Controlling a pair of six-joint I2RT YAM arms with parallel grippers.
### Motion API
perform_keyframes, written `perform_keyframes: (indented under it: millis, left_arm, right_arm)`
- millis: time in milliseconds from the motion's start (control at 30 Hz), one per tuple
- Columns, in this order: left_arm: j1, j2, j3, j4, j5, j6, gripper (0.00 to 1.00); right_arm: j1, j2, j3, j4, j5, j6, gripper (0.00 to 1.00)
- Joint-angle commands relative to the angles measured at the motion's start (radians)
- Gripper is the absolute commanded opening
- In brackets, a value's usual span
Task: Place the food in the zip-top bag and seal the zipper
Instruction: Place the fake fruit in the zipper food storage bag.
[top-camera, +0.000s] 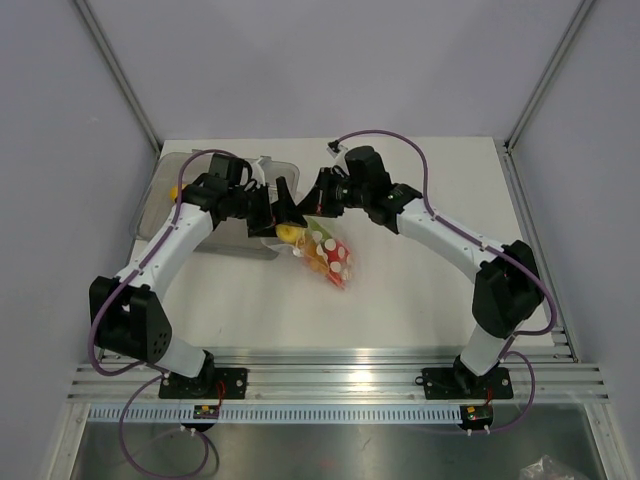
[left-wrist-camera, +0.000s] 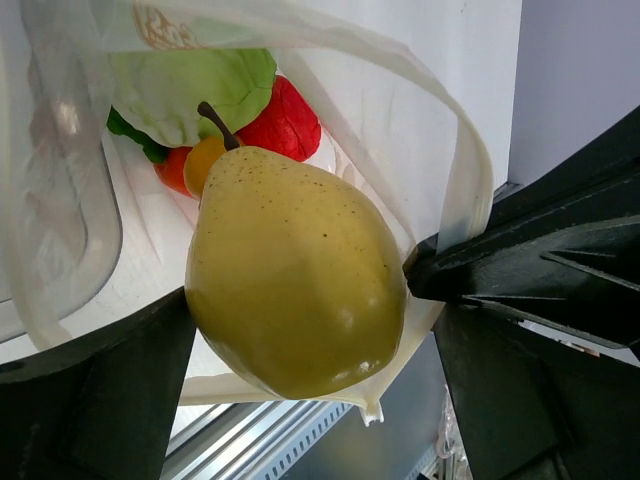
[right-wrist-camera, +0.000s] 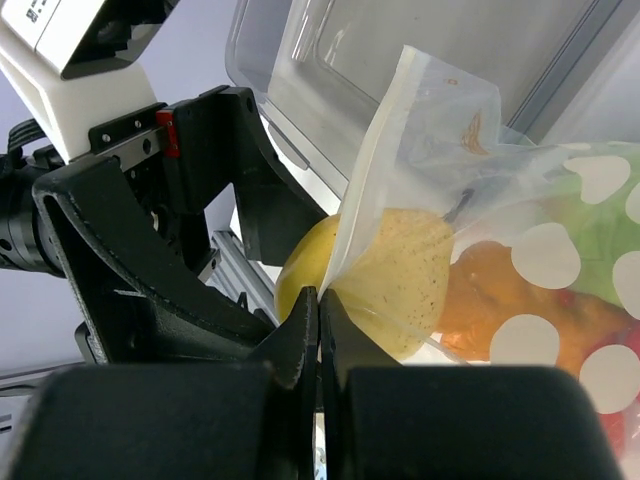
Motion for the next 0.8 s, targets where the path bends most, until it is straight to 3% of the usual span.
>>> perform_keyframes:
  millis: [0,267,600,767]
  left_arm:
    - [-0.006,-0.026,0.069,0.016,-0.014,0.027,0.99]
    - [0.009,-0.045,0.137,-0.1,-0.144,0.099,0.96]
    - [0.011,0.015,0.107,0.018,-0.084,0.032,0.97]
    - [0.015,0.015,0.163,-0.012,-0.115,0.056,0.97]
  right_arm:
    - [0.009,-0.064,-0.009,0.062,-0.037,0.011,0.0]
    - [0.009,-0.104,-0.035,0.063,-0.028,0.003,0.0]
    - [0.009,-0.162,-0.098,0.158,-0.094,0.049,0.0]
    - [0.009,-0.178,-0.121,0.157,-0.082,0.04,0.0]
